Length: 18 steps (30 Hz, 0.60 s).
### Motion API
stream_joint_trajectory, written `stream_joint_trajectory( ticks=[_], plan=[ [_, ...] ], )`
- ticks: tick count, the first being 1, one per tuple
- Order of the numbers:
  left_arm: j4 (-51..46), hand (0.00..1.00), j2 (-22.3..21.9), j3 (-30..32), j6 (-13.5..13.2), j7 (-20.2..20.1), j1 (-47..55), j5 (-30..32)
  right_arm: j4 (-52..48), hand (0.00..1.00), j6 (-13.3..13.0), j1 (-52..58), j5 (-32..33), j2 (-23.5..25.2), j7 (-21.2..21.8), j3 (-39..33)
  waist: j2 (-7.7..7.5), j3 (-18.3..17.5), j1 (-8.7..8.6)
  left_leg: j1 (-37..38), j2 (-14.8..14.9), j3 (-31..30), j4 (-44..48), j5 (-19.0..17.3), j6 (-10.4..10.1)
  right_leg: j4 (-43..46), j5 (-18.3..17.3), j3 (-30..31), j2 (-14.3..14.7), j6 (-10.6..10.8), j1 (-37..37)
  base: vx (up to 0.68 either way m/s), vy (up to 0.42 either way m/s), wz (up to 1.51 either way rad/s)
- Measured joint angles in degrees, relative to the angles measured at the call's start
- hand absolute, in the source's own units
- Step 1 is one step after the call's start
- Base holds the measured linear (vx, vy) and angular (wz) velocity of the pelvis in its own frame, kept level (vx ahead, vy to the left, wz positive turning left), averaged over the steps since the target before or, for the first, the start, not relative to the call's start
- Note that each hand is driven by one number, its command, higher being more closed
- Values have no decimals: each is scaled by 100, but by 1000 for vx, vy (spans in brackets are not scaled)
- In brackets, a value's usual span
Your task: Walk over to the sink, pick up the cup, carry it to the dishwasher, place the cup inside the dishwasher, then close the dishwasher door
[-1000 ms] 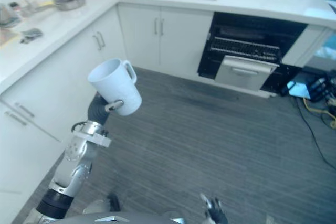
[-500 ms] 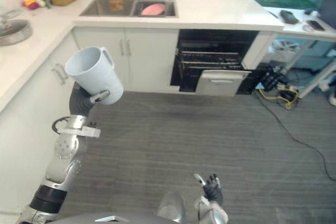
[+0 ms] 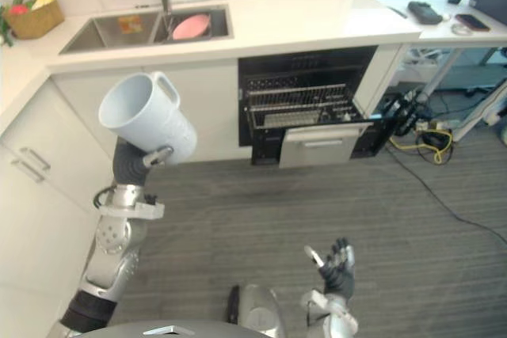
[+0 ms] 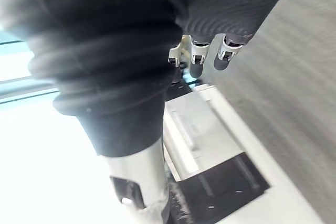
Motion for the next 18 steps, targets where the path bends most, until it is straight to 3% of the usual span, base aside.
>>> stream_joint_trajectory(
  ticks=[1, 2, 3, 5, 7, 10, 12, 13, 15, 16, 18],
  plan=[
    [-7, 100, 11, 11, 6, -2, 41, -1, -275, 0, -204, 1, -23, -9, 25, -4, -132, 69, 12, -352, -80, 166, 202, -188, 48, -420, 124, -63, -11, 176, 352, 389, -145, -8],
    [-2, 100, 24, 25, 4, 3, 76, -2, -444, 0, -374, -8, -21, -24, 95, -2, -233, 120, 58, -543, -196, 309, 23, -372, 49, -688, 298, -57, -31, 170, 661, 326, -163, -17],
    [-7, 100, -13, 22, 4, 70, 214, 9, -625, 0, -596, -87, 24, -140, 262, 3, -379, 101, 147, -744, -397, 552, -923, -558, 37, -1000, 339, -2, -47, 72, 958, 295, -178, -24],
    [-6, 100, -30, 35, 4, 189, 298, 24, -776, 0, -668, -231, 41, -318, 433, 10, -369, 57, 218, -926, -638, 514, -2258, -537, -24, -1156, 395, 108, -70, -29, 1085, 318, -137, -39],
    [-8, 100, -144, 233, 10, 318, 391, 35, -810, 0, -691, -485, 45, -656, 514, 105, -275, 6, 249, -1063, -836, 223, -4063, -188, -408, -1316, 396, 298, -91, -30, 1264, 409, -76, -46],
    [-6, 100, -159, 414, 15, 329, 457, 34, -829, 0, -691, -514, 57, -763, 628, 152, -266, 0, 262, -1152, -862, 7, -4524, 181, -537, -1322, 246, 464, -147, 220, 1497, 414, 36, -37],
    [-1, 100, -158, 464, 12, 331, 496, 56, -921, 0, -690, -390, 191, -859, 723, 116, -217, -24, 251, -1134, -963, 3, -4493, 448, -420, -1277, 100, 483, -218, 451, 1658, 363, 143, -32],
    [10, 100, -168, 461, 5, 322, 503, 79, -1034, 0, -694, -359, 345, -889, 734, 48, -130, -82, 240, -1110, -1118, -15, -4420, 547, -270, -1188, -55, 477, -285, 644, 1734, 352, 236, -23],
    [72, 100, -182, 452, -1, 297, 456, 143, -1040, 0, -690, -385, 409, -886, 733, -87, -97, -103, 236, -1032, -1404, -24, -4389, 702, -26, -865, -409, 459, -449, 804, 1775, 349, 277, -13],
    [174, 100, -208, 460, -8, 295, 416, 164, -984, 0, -685, -386, 495, -817, 733, -135, -192, -106, 232, -946, -1648, -98, -4322, 765, 122, -517, -742, 454, -648, 928, 1815, 354, 314, 11],
    [375, 100, -219, 457, 56, 293, 403, 250, -981, 0, -632, -347, 536, -555, 724, -128, -448, -247, 209, -881, -2049, -169, -4193, 515, 268, 159, -959, 377, -1167, 1246, 1714, 385, 294, 37]
  ],
)
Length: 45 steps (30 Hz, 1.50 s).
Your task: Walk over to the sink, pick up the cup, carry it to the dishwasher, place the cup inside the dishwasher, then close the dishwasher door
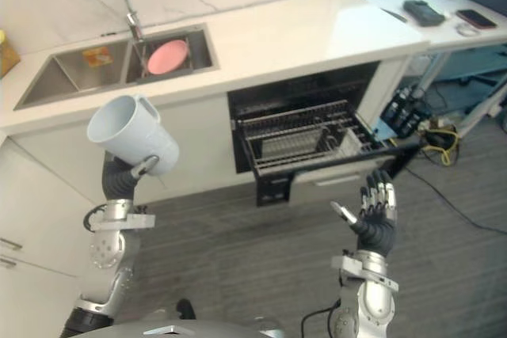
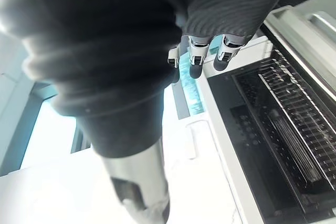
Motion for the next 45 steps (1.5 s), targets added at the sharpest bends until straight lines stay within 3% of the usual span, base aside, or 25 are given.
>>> stream_joint_trajectory(
  ticks=[2, 3, 4, 5, 6, 7, 9, 11, 13, 14, 15, 18, 21, 23, 24, 25, 26, 27, 28, 31, 32, 36, 40, 43, 45],
  plan=[
    [15, 100, 16, -7, 57, -10, -22, 59, -2, 0, 39, -98, -61, 179, -3, 73, -208, -31, 56, 141, -312, -18, -33, -143, 162, 961, 143, -112, -435, 149, -346, 330, 191, 37],
    [16, 100, 29, -8, 77, -8, -33, 72, -1, 0, 43, -150, -63, 215, -29, 96, -236, -21, 63, 203, -376, -69, -71, -166, 199, 1280, 278, -114, -531, 166, -451, 333, 202, 48],
    [16, 100, 82, -27, 156, -12, -37, 102, 5, 0, 57, -198, -89, 234, -52, 164, -240, -19, 47, 429, -446, -221, -281, -193, 241, 1851, 721, -32, -608, 90, -655, 274, 170, 53],
    [9, 100, 130, -49, 190, -10, -35, 98, 5, 0, 62, -186, -165, 263, -65, 194, -214, -15, 29, 627, -430, -350, -432, -199, 252, 2078, 751, 55, -545, 102, -689, 297, 153, 62],
    [-12, 100, 211, -24, 193, -9, -47, 69, -4, 0, 59, -179, -259, 310, -121, 237, -182, -10, 24, 814, -365, -474, -604, -197, 248, 2083, 544, 101, -376, 101, -789, 221, 87, 46],
    [-24, 100, 238, -9, 193, -12, -57, 23, -5, 0, 59, -187, -279, 320, -154, 258, -162, -19, 31, 861, -337, -520, -668, -194, 243, 2012, 467, 81, -322, 30, -890, 197, 28, 39],
    [-159, 100, 219, -11, 194, -82, -42, -133, -17, 0, 59, -244, -275, 334, -232, 221, -106, 11, 40, 1048, -212, -646, -866, -214, 200, 1559, 266, -233, -225, -361, -1356, 194, -41, 20],
    [-236, 100, 226, 3, 193, -250, -39, -203, -45, 0, 57, -299, -260, 335, -244, 200, 29, 102, 33, 1260, -32, -630, -964, -323, 122, 1187, 375, -338, -157, -583, -1786, 154, -86, -9],
    [-334, 100, 233, 23, 157, -342, 3, -204, -67, 0, 39, -268, -138, 348, -212, 190, 81, 205, 3, 1513, 81, -570, -1003, -478, -43, 754, 801, -385, -244, -644, -2158, 202, -163, -18],
    [-410, 100, 239, 57, 122, -404, 40, -204, -126, 0, 37, -255, -28, 379, -183, 192, 2, 256, -2, 1628, 63, -515, -975, -579, -148, 423, 1107, -400, -363, -652, -2246, 193, -217, -20],
    [-535, 100, 297, 119, 19, -436, 145, -233, -365, 0, 22, -144, 79, 451, -133, 259, -219, 244, -17, 1784, -60, -445, -872, -773, -322, 6, 1875, -468, -547, -690, -2258, 256, -274, -31],
    [-679, 100, 93, -60, -61, -464, 259, -231, -865, 0, -30, 7, 188, 377, -10, 360, 140, 185, -20, 1873, 378, -406, -699, -1028, -399, 174, 1568, -604, -143, -912, -2205, 357, -305, -20],
    [-673, 100, 51, -130, -124, -493, -35, -166, -1144, 0, -82, -26, 165, 412, -15, 477, 193, 176, -45, 1979, 428, -231, -713, -1059, -435, 154, 1347, -777, 96, -1057, -2047, 211, -131, 5],
    [-670, 100, 72, -118, -171, -403, -86, -47, -1145, 0, -109, -125, 153, 410, -32, 496, 99, 203, -32, 1987, 450, 7, -400, -976, -399, 346, 1037, -725, 79, -1066, -2015, 184, -129, 2],
    [-652, 100, 66, -135, -171, -289, -33, 65, -1146, 0, -112, -140, 109, 405, -31, 478, 67, 228, 7, 1713, 578, 127, 360, -977, -399, 250, 1011, -723, 97, -1060, -1910, 171, -147, -7],
    [-653, 100, 62, -162, -168, -211, -7, 132, -1166, 0, -116, -114, 20, 394, -31, 455, 136, 244, 12, 1259, 885, 213, 1439, -890, -391, 1, 1016, -738, 206, -1058, -1666, 145, -84, -5],
    [-653, 100, 67, -171, -168, -182, -6, 162, -1184, 0, -119, -100, -21, 389, -30, 452, 173, 250, 11, 1044, 1055, 234, 1959, -794, -424, -131, 1031, -727, 268, -1058, -1542, 193, -50, -11],
    [-653, 100, 66, -193, -161, -131, 11, 191, -1187, 0, -137, -101, -66, 370, -19, 454, 168, 264, 42, 807, 1237, 340, 2574, -887, -585, -287, 1069, -690, 313, -1074, -1342, 149, 15, -22],
    [-652, 100, 66, -202, -161, -115, 19, 205, -1187, 0, -167, -103, -65, 354, -4, 451, 184, 253, 62, 793, 1243, 403, 2608, -944, -572, -328, 1084, -649, 306, -1099, -1277, 195, 39, -40],
    [-619, 100, 62, -215, -167, 0, 26, 280, -1185, 0, -231, -137, -52, 226, 243, 379, 291, 188, 90, 734, 1003, 753, 1488, -939, -279, -329, 1118, -341, 182, -1030, -1283, 221, 71, -53],
    [-547, 100, 49, -213, -166, 41, 26, 312, -1184, 0, -227, -116, -50, 132, 328, 371, 324, 177, 72, 725, 906, 744, 812, -328, -187, -282, 1125, -235, 145, -901, -1347, 189, 93, -47],
    [-422, 100, 4, 24, -166, 165, 71, 328, -1196, 0, -224, -119, -54, 4, 525, 407, 364, 124, -62, 883, 506, 242, -29, -17, -414, -640, 1321, -13, 90, -662, -1459, 141, 99, -22],
    [-419, 100, 6, 236, -173, 155, 93, 320, -1194, 0, -224, -147, -58, -14, 519, 476, 358, 127, -76, 1050, 319, -26, -434, 215, -425, -1198, 1628, 101, 151, -571, -1262, 85, 58, -13],
    [-422, 100, 9, 243, -238, 40, 135, 313, -1190, 0, -247, -177, -117, -56, 433, 637, 323, 150, -69, 1167, 270, -180, -394, 151, -414, -1579, 1839, 321, 152, -525, -1025, 59, 100, -44],
    [-421, 100, -2, 125, -242, -140, 118, 255, -1151, 0, -250, -198, -226, -46, 320, 628, 491, 125, -118, 1342, 250, -281, -749, 45, -464, -1638, 1908, 417, 221, -453, -1038, 9, 142, -35]
  ],
)
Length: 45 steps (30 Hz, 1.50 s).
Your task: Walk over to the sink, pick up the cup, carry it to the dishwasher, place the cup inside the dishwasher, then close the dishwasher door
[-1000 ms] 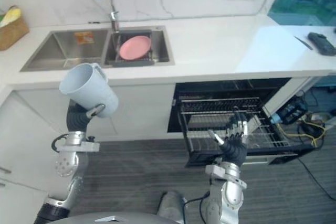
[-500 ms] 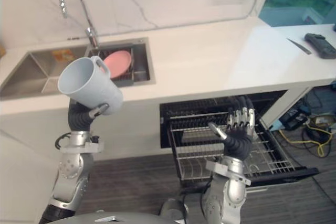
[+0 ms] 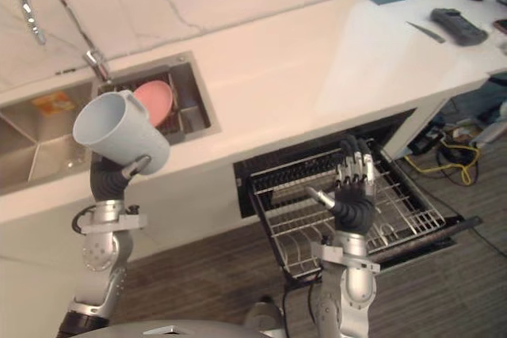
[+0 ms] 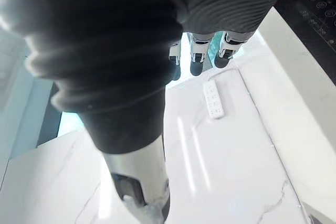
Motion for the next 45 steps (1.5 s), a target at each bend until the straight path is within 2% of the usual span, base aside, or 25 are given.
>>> stream_joint_trajectory(
  ticks=[2, 5, 7, 8, 9, 12, 15, 21, 25, 27, 29, 32, 37, 41, 45],
  plan=[
    [1, 100, 0, -38, -4, -153, -41, -46, 34, 0, 5, 19, 1, 38, -136, -12, 55, -30, -43, 123, -43, -9, -193, -111, -13, -13, 86, 97, 24, 108, -99, -39, 197, -32],
    [1, 100, 3, -39, -4, -217, -211, -284, 19, 0, 6, 24, 102, 294, -118, -52, 32, -16, -84, 114, -120, 11, -269, -429, 131, -157, 358, 278, 23, 251, -242, -110, 218, -33],
    [4, 100, 12, -60, 0, -130, -343, -340, -3, 0, 19, 19, 421, 511, 39, -69, -52, 67, -99, 78, -135, 93, -271, -814, 249, -424, 671, 415, 97, 348, -298, -166, 193, -37],
    [16, 100, 13, -95, 5, -78, -357, -342, -18, 0, 49, 22, 480, 607, 106, -57, -141, 108, -81, 79, -183, 177, -231, -820, 262, -503, 742, 480, 59, 352, -308, -215, 187, -61],
    [42, 100, 68, -123, 14, 52, -359, -353, -193, 0, 102, 57, 618, 768, 309, -31, -241, 149, -33, 57, -227, 416, -199, -859, 326, -601, 730, 351, -34, 294, -348, -247, 159, -64],
    [213, 100, 126, -150, 68, 278, -441, -315, -764, 0, 194, 67, 881, 834, 740, 41, -264, 157, -30, -99, -214, 739, -145, -909, 413, -230, 609, -228, -232, 258, -500, -144, 122, -67],
    [470, 100, 104, -248, 128, 585, -673, -226, -886, 0, 309, -30, 1168, 803, 1016, 172, -315, 140, -47, -184, -165, 914, 41, -900, 401, -431, 791, -409, -124, 269, -363, 58, -15, -39],
    [744, 100, -164, -505, 141, 1334, -981, 485, -886, 0, 1034, -125, 1753, 608, 1451, 544, -296, 160, -38, 59, -46, 943, -72, -874, 329, -803, 950, -398, 93, 162, -43, -21, -48, -8],
    [1026, 100, -174, -610, 148, 1897, -1071, 870, -886, 0, 1529, -178, 2059, 576, 1459, 817, -338, 178, 11, 43, -85, 1058, -59, -878, 321, -1314, 1287, -315, 147, 165, 110, -76, -2, -13],
    [1091, 100, -176, -639, 173, 2032, -1076, 923, -886, 0, 1688, -193, 2202, 573, 1445, 904, -374, 175, 8, 52, -99, 1072, -55, -878, 321, -1389, 1342, -298, 150, 155, 146, -63, 25, -4],
    [1126, 100, -174, -654, 307, 1999, -1094, 978, -886, 0, 1837, -231, 2222, 572, 1420, 952, -443, 162, 15, 51, -101, 1073, -48, -876, 319, -1390, 1352, -290, 149, 150, 144, -66, 26, -3],
    [1147, 100, -163, -784, 379, 1970, -1130, 1088, -887, 0, 1925, -310, 2199, 567, 1350, 1023, -503, 142, 16, 50, -104, 1081, -47, -876, 318, -1390, 1364, -268, 150, 150, 138, -46, 16, -2],
    [1349, 100, -114, -1223, 514, 1868, -1487, 1364, -890, 0, 1945, -560, 1954, 414, 938, 1273, -539, 132, 25, 73, -126, 1128, -52, -877, 320, -1391, 1396, -160, 148, 155, 129, -36, 19, -5],
    [1455, 100, -102, -1567, 763, 1975, -1981, 1681, -897, 0, 1980, -828, 1767, 260, 763, 1404, -539, 132, 16, 125, -134, 1242, -57, -881, 327, -1393, 1437, -36, 161, 157, 113, -53, 17, -13],
    [1683, 100, -98, -1604, 935, 2204, -2309, 2042, -1196, 0, 2207, -901, 1751, 159, 635, 1406, -541, 129, -37, 119, -146, 1298, -49, -885, 333, -1396, 1464, 45, 166, 150, 84, -80, 12, -12]
  ],
)
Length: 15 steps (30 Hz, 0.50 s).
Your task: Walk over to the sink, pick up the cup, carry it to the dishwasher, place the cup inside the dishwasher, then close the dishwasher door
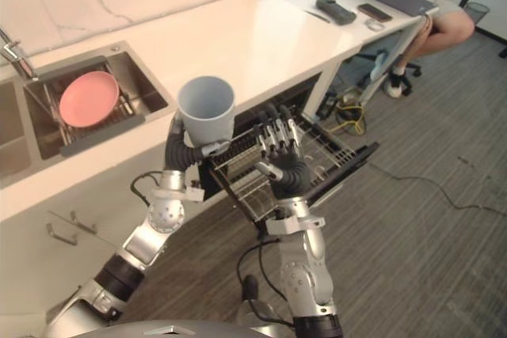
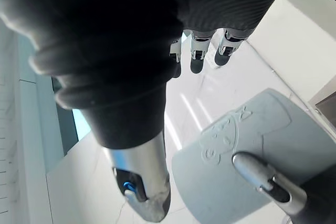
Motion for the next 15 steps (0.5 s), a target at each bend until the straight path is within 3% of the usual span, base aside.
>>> stream_joint_trajectory(
  ticks=[9, 15],
  plan=[
    [149, 100, -1, -160, 182, 209, -347, 235, -140, 0, 375, -213, -236, -206, -389, -2, -23, -34, -37, -102, 6, 122, 138, -6, 11, -3, 105, 152, 7, -30, -148, -68, 4, -8],
    [164, 100, -2, -162, 478, 343, -364, 390, -141, 0, 393, -426, -615, -223, -623, -3, -23, -34, -39, -140, 27, 132, 208, -25, 10, -36, 127, 179, 7, -35, -160, -62, 2, -2]
  ],
)
